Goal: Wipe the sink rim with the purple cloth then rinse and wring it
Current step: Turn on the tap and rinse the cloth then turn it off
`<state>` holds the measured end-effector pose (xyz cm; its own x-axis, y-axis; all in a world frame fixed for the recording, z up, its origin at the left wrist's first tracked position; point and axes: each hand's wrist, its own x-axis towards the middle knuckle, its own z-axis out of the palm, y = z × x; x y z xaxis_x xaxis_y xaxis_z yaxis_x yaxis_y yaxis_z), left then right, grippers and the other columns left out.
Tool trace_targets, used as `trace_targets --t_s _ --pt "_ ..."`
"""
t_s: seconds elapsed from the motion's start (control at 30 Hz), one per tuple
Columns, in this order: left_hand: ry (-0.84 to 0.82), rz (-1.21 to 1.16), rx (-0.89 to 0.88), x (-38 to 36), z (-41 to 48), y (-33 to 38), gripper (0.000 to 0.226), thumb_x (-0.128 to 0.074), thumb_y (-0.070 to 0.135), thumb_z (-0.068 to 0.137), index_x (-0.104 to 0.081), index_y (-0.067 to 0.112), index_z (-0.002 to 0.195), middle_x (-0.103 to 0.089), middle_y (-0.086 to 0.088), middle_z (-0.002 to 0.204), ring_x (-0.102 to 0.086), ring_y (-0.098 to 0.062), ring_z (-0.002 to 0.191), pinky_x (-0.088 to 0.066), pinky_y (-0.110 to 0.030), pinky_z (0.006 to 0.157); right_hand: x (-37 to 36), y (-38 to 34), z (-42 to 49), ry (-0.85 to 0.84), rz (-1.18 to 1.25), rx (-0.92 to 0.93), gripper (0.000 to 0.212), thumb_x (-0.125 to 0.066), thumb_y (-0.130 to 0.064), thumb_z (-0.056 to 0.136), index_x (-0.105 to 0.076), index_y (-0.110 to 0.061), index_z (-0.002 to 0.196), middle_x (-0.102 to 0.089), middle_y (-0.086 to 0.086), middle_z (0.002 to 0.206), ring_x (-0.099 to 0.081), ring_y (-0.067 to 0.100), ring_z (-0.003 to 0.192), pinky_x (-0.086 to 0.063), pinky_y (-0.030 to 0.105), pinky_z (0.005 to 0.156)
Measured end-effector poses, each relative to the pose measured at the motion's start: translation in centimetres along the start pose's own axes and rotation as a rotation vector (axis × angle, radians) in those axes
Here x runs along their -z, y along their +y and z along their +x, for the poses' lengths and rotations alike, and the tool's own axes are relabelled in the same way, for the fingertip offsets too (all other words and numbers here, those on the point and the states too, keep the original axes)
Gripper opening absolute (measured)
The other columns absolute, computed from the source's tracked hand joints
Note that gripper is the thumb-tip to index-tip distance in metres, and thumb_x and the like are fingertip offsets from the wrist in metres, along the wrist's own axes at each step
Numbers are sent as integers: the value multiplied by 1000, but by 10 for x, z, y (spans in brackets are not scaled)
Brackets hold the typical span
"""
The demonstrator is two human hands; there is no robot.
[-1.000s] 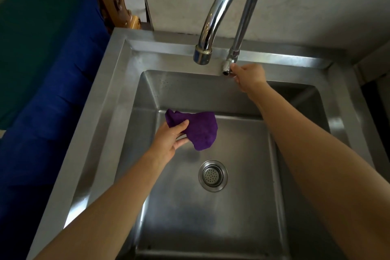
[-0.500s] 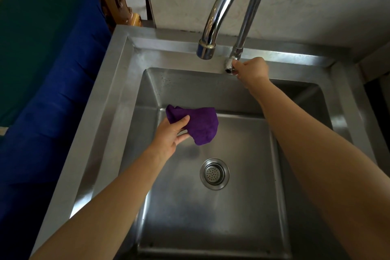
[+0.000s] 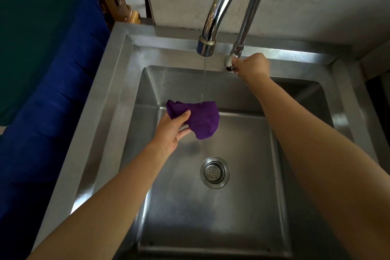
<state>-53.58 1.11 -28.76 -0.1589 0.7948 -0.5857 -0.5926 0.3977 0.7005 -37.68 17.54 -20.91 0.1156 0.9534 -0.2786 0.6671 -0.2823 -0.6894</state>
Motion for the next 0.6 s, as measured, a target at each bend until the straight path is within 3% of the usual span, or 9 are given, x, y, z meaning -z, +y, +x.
trace_targets --t_s 0.1,0.2,0.3,0.37,0.43,0.5,0.6 --pt "-12 -14 0 0 1 0 26 -64 6 82 -58 16 106 -63 -13 119 -61 -27 110 -53 -45 89 1 0 -6 -10 23 10 39 -56 -38 88 -64 0 84 -63 11 78 -54 17 64 -45 27 58" --pt "-53 -29 -28 -2 -1 1 21 -61 6 84 -59 18 101 -65 -8 108 -62 -25 106 -57 -37 84 6 4 -24 -14 209 -63 45 -38 -51 93 -52 -13 74 -62 6 67 -56 13 58 -48 27 61" --pt "-81 -84 -53 -7 1 5 20 -57 5 86 -59 19 99 -66 -5 101 -63 -21 97 -57 -34 83 -2 27 -40 -20 444 -200 62 -19 -59 93 -56 -11 108 -69 13 95 -66 21 83 -51 34 73" --pt "-95 -176 -37 -11 4 5 25 -55 3 87 -57 22 102 -65 -4 103 -63 -20 97 -57 -34 82 -19 48 -58 -187 425 -239 68 -15 -61 92 -50 -15 127 -63 13 119 -62 28 105 -49 41 82" --pt "-110 -263 -10 -15 9 5 30 -53 1 87 -57 26 103 -64 -5 104 -62 -21 98 -58 -34 79 -42 66 -76 -452 429 -209 63 -20 -62 91 -47 -21 131 -58 8 125 -59 28 110 -52 43 82" --pt "-116 -318 21 -17 15 2 28 -53 2 86 -57 22 105 -65 -8 103 -62 -23 98 -59 -35 73 -58 76 -87 -576 481 -138 47 -36 -52 93 -53 -20 122 -64 5 102 -63 20 90 -56 37 70" --pt "-106 -239 29 -14 23 1 18 -54 9 88 -54 11 107 -64 -12 104 -62 -25 101 -60 -37 70 -64 81 -84 -432 501 4 12 -50 -30 94 -60 -25 91 -62 -9 60 -56 4 53 -47 20 51"
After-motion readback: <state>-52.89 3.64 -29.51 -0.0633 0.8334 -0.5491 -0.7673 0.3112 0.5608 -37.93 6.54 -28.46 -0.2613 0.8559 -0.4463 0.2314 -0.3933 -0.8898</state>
